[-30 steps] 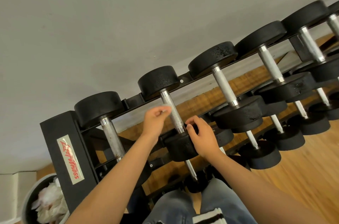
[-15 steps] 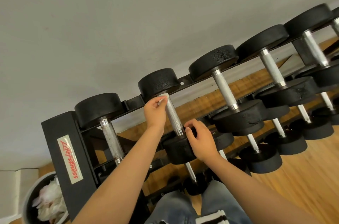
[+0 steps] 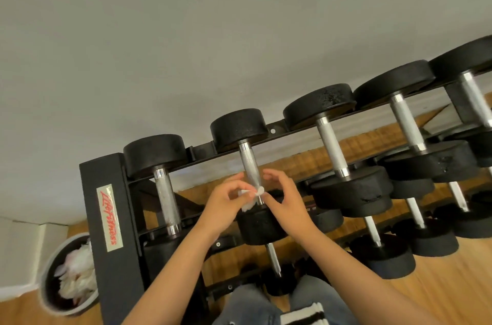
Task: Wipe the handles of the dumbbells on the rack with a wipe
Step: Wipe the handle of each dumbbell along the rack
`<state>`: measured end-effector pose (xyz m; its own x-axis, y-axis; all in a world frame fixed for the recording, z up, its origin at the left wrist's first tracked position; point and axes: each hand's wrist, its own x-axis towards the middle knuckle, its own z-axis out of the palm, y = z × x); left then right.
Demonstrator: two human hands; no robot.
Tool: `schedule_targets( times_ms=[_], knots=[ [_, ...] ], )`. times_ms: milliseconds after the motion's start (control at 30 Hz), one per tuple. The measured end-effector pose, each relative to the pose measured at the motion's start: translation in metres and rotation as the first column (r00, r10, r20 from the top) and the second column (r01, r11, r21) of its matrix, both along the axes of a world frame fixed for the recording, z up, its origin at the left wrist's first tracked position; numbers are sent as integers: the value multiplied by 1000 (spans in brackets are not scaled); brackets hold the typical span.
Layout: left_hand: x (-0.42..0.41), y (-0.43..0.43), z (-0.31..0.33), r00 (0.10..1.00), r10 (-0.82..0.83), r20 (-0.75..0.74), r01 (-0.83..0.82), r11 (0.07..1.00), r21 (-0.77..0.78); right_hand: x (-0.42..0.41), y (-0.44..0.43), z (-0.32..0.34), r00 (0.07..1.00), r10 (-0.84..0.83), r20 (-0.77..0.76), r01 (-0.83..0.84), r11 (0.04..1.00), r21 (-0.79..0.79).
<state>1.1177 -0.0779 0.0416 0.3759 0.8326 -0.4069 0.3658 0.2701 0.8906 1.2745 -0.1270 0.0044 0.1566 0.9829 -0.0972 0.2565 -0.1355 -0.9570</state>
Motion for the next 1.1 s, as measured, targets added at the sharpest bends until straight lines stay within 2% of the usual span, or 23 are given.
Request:
schedule_targets(
  times_ms=[67,167,233,333,400,500,600,667,733,867,967,1100],
  knots=[
    [7,-2,10,998,3,63,-5,1000,26,3,6,8,995,87,-46,-85,996,40],
    [17,-4,18,989,88,123,-99,991,87,15,16,16,988,153,4,-152,981,122],
    [22,-5,21,982,135,128,-150,982,116,25,21,19,986,169,-4,-168,980,104],
    [28,-8,11,973,202,113,-217,965,148,38,24,20,975,192,-108,-191,981,14],
    [32,-13,-6,949,303,88,-315,928,199,43,29,18,986,113,-120,-116,993,-24],
    [47,-22,-30,868,495,-29,-468,838,282,48,40,11,997,-78,-21,76,993,-86],
    [68,-26,-41,822,543,-172,-449,804,391,42,51,3,985,-142,95,152,983,-103],
    [75,-26,-42,793,578,-193,-455,772,443,32,53,-2,983,-91,162,106,990,-87],
    [74,-27,-45,774,612,-164,-507,753,419,22,51,-9,980,3,197,17,995,-100],
    [72,-27,-50,741,655,-147,-572,730,374,25,43,-15,966,189,176,-143,960,-242],
    [74,-27,-49,684,697,-214,-586,700,408,42,44,-16,929,349,123,-299,904,-305],
    [74,-26,-48,702,683,-202,-566,707,423,42,43,-12,934,345,92,-315,917,-246]
  ],
)
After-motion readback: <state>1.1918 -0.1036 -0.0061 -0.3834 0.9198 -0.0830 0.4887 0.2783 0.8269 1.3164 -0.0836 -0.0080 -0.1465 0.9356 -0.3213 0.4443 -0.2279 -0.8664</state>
